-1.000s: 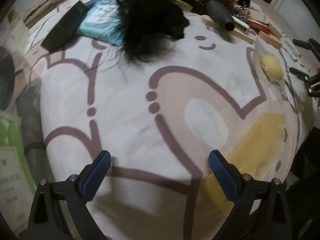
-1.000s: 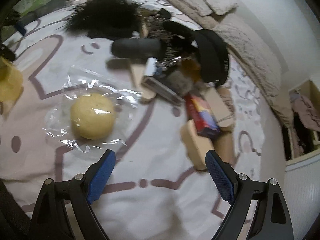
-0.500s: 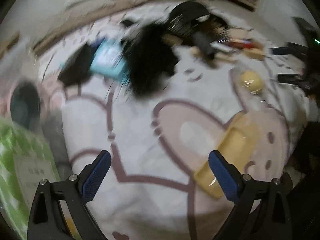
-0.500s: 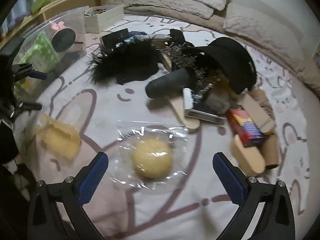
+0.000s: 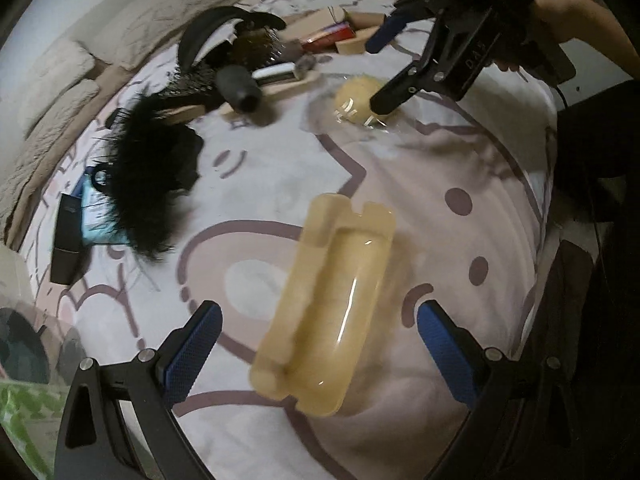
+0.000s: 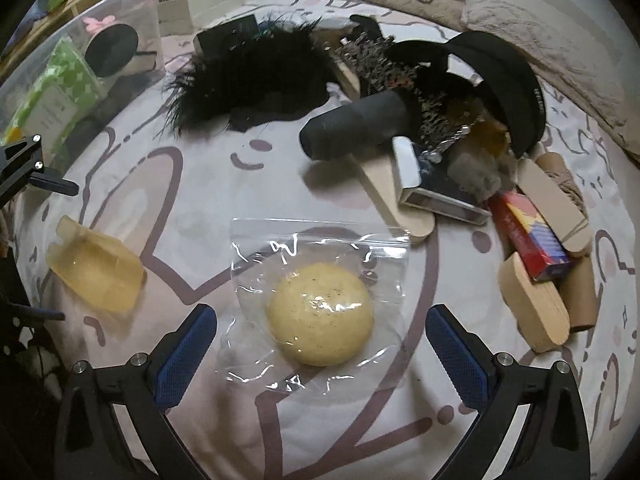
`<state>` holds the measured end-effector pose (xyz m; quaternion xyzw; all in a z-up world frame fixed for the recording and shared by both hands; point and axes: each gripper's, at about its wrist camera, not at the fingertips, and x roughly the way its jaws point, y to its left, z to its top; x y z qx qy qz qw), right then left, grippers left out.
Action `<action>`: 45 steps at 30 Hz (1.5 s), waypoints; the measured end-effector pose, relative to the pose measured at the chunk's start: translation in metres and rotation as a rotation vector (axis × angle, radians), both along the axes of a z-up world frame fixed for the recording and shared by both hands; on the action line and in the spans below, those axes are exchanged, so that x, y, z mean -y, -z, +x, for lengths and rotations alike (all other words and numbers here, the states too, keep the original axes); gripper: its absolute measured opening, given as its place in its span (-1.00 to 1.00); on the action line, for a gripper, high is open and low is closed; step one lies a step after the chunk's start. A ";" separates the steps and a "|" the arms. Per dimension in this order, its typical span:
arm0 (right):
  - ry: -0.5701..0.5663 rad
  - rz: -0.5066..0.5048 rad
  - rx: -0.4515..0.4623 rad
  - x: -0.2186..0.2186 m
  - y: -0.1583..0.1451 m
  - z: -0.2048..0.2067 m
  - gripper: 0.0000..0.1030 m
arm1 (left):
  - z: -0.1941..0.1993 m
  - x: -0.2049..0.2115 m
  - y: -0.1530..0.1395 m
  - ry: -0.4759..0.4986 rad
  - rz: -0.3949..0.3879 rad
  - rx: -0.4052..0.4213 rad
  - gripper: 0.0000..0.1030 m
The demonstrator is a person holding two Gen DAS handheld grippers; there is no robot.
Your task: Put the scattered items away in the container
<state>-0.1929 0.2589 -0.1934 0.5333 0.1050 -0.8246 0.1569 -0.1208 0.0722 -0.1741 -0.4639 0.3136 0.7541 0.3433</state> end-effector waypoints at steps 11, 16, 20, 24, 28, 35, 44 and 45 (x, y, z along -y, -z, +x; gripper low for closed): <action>-0.065 0.101 0.042 0.016 0.024 -0.009 1.00 | -0.011 -0.011 0.027 -0.018 -0.053 0.070 0.89; -0.055 0.100 0.055 0.010 0.031 -0.009 1.00 | -0.019 -0.009 0.029 -0.064 -0.030 0.120 0.57; -0.036 0.079 0.066 0.005 0.032 -0.009 1.00 | -0.023 -0.005 0.031 -0.095 -0.003 0.165 0.30; -0.029 0.069 0.076 0.001 0.034 -0.009 1.00 | -0.024 -0.001 0.027 -0.130 0.024 0.179 0.02; 0.015 0.075 0.086 -0.005 0.033 -0.012 1.00 | -0.023 0.005 0.022 -0.167 0.052 0.182 -0.03; 0.052 0.061 0.053 -0.015 0.022 -0.007 0.81 | -0.022 0.017 0.009 -0.252 0.113 0.191 -0.06; 0.050 0.021 0.011 -0.014 0.003 0.005 0.75 | -0.032 0.028 -0.004 -0.326 0.150 0.173 -0.07; 0.050 0.012 0.001 -0.011 -0.004 -0.002 0.75 | -0.037 0.029 -0.005 -0.335 0.157 0.170 -0.07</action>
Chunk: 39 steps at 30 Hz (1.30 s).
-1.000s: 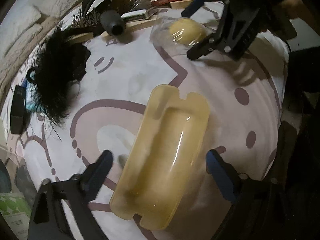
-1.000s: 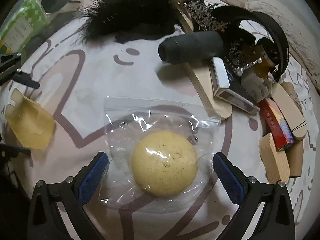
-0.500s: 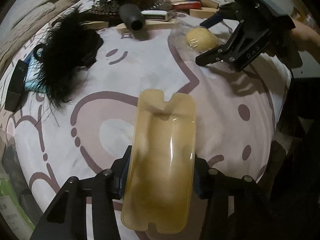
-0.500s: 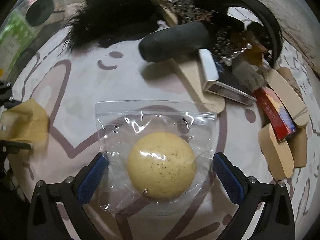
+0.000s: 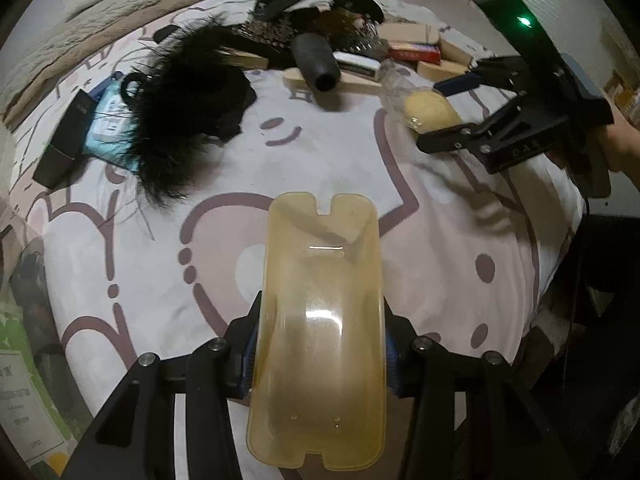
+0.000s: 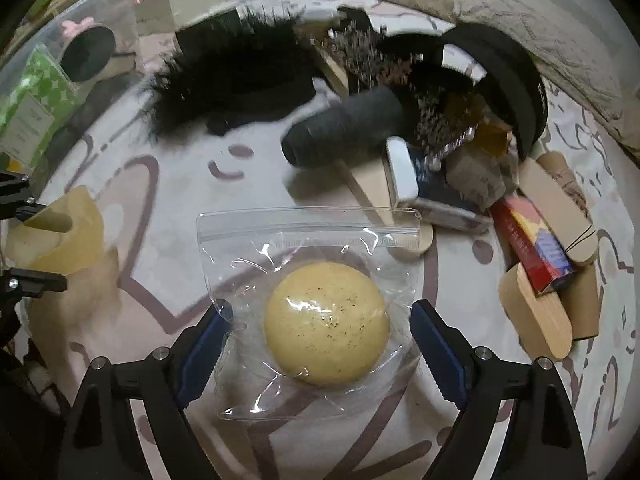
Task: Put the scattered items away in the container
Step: 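Lift the yellow tray with the left tool while right tool grasps the bagged bath ball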
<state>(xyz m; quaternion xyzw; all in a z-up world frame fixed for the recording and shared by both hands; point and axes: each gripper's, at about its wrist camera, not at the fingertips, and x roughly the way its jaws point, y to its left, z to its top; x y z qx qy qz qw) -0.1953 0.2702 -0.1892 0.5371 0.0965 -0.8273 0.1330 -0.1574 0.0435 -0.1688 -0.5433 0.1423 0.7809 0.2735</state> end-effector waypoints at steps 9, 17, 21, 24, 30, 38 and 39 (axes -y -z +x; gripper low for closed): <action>-0.002 -0.075 -0.110 0.018 -0.045 -0.025 0.75 | -0.008 0.017 -0.041 -0.095 0.045 -0.093 -0.07; 0.019 -0.131 -0.180 0.029 -0.073 -0.023 0.75 | -0.009 0.034 -0.077 -0.162 0.083 -0.180 -0.07; 0.008 -0.160 -0.221 0.041 -0.092 -0.018 0.75 | -0.010 0.042 -0.094 -0.194 0.108 -0.216 -0.07; 0.000 -0.186 -0.250 0.051 -0.107 -0.015 0.75 | -0.010 0.050 -0.110 -0.218 0.132 -0.249 -0.07; -0.008 -0.221 -0.286 0.069 -0.129 -0.017 0.75 | -0.015 0.063 -0.141 -0.261 0.163 -0.311 -0.07; 0.002 -0.275 -0.342 0.094 -0.157 -0.027 0.75 | -0.030 0.102 -0.180 -0.348 0.198 -0.391 -0.07; 0.006 -0.289 -0.346 0.098 -0.161 -0.030 0.75 | -0.031 0.109 -0.183 -0.359 0.202 -0.401 -0.07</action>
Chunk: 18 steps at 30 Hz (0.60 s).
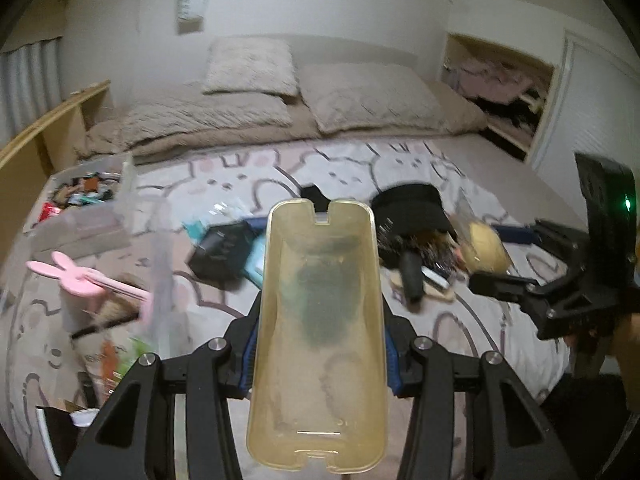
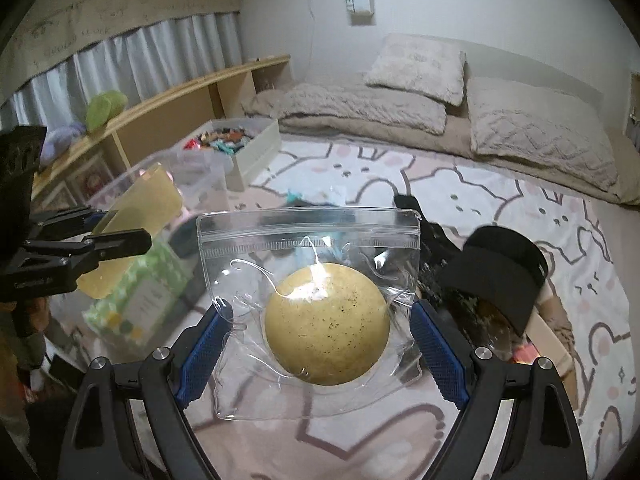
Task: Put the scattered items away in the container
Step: 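Lift the yellow tray with the left tool while right tool grasps the bagged bath ball, then carry the tray and bagged bath ball with both tools into the clear container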
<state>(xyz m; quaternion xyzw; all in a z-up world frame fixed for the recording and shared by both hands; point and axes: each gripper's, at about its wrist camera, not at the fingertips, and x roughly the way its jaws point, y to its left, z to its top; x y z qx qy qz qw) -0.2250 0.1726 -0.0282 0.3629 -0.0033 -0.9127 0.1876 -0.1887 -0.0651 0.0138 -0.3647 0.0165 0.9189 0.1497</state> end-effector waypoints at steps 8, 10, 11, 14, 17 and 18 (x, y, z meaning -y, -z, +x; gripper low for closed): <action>-0.024 -0.081 -0.026 0.038 -0.023 -0.016 0.75 | -0.002 0.078 -0.018 -0.161 0.000 -0.052 -0.07; -0.044 -0.094 -0.031 0.055 -0.028 -0.021 0.75 | 0.001 0.098 -0.023 -0.201 0.006 -0.063 -0.07; -0.050 -0.095 -0.033 0.059 -0.029 -0.022 0.75 | 0.002 0.106 -0.024 -0.218 0.010 -0.065 -0.07; -0.089 -0.116 -0.038 0.083 -0.033 -0.025 0.75 | 0.005 0.136 -0.028 -0.267 0.021 -0.067 -0.07; -0.132 -0.135 -0.042 0.103 -0.034 -0.021 0.75 | 0.006 0.157 -0.026 -0.309 0.009 -0.061 -0.07; -0.148 -0.144 -0.040 0.109 -0.035 -0.020 0.75 | 0.006 0.162 -0.025 -0.320 0.005 -0.056 -0.07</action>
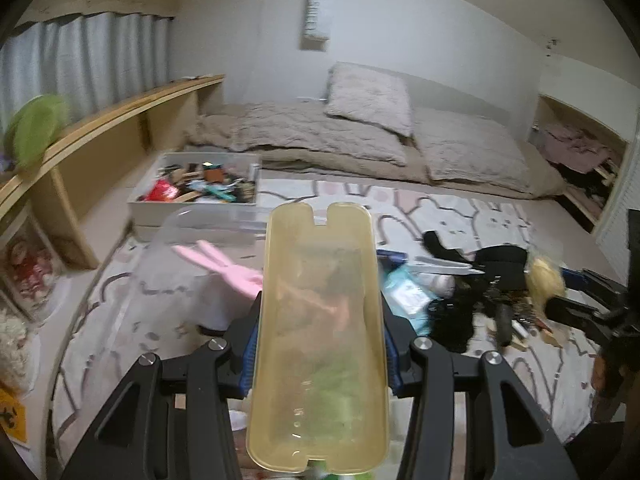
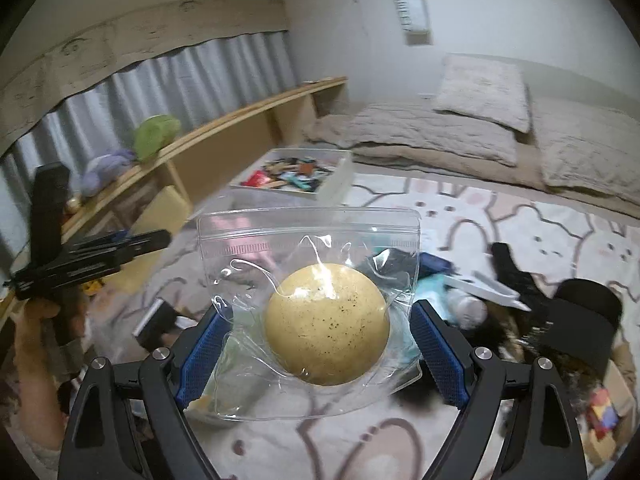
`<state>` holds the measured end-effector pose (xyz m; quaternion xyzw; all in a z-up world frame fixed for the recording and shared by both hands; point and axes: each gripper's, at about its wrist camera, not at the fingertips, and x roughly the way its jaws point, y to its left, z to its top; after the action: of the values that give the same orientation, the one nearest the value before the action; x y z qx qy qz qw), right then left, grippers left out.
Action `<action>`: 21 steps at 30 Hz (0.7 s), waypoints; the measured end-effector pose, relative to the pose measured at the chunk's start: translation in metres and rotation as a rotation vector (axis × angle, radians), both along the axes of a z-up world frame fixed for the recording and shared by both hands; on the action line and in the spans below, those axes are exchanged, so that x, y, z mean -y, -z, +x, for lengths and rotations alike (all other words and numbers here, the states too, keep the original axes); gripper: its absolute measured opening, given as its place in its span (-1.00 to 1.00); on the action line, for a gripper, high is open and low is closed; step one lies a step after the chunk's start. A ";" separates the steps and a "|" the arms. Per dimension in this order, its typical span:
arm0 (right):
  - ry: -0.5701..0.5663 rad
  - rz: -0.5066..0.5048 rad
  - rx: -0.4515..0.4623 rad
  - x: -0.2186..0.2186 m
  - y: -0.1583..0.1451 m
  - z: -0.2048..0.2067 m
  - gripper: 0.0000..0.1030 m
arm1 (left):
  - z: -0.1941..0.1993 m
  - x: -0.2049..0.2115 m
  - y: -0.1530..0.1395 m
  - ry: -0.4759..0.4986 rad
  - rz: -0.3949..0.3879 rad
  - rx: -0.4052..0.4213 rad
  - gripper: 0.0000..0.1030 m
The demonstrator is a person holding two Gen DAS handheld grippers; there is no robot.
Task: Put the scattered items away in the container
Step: 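Carry the tray and bagged bath ball with both tools into the clear container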
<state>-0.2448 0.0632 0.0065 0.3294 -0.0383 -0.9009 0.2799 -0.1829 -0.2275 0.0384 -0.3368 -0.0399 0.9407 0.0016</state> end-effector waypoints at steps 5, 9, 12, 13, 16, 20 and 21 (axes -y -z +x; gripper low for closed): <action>-0.072 -0.038 0.020 0.027 0.000 0.006 0.75 | -0.010 0.033 0.017 -0.081 0.027 0.057 -0.07; -0.114 -0.060 0.031 0.040 -0.001 0.011 0.75 | -0.025 0.054 0.038 -0.160 0.083 0.123 -0.07; -0.130 -0.070 0.035 0.045 -0.002 0.013 0.75 | -0.030 0.063 0.048 -0.211 0.141 0.172 -0.07; -0.134 -0.073 0.038 0.046 -0.002 0.013 0.75 | -0.029 0.063 0.048 -0.221 0.146 0.174 -0.07; -0.134 -0.071 0.043 0.051 -0.002 0.012 0.75 | -0.027 0.067 0.047 -0.279 0.139 0.174 -0.07; -0.131 -0.064 0.047 0.052 -0.003 0.010 0.75 | -0.024 0.077 0.047 -0.352 0.176 0.175 -0.03; -0.132 -0.063 0.046 0.053 -0.003 0.010 0.75 | -0.023 0.080 0.047 -0.366 0.184 0.174 0.09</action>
<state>-0.2345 0.0104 0.0100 0.3428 -0.0512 -0.8711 0.3479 -0.2060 -0.3079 -0.0090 -0.4020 -0.1860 0.8852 -0.1421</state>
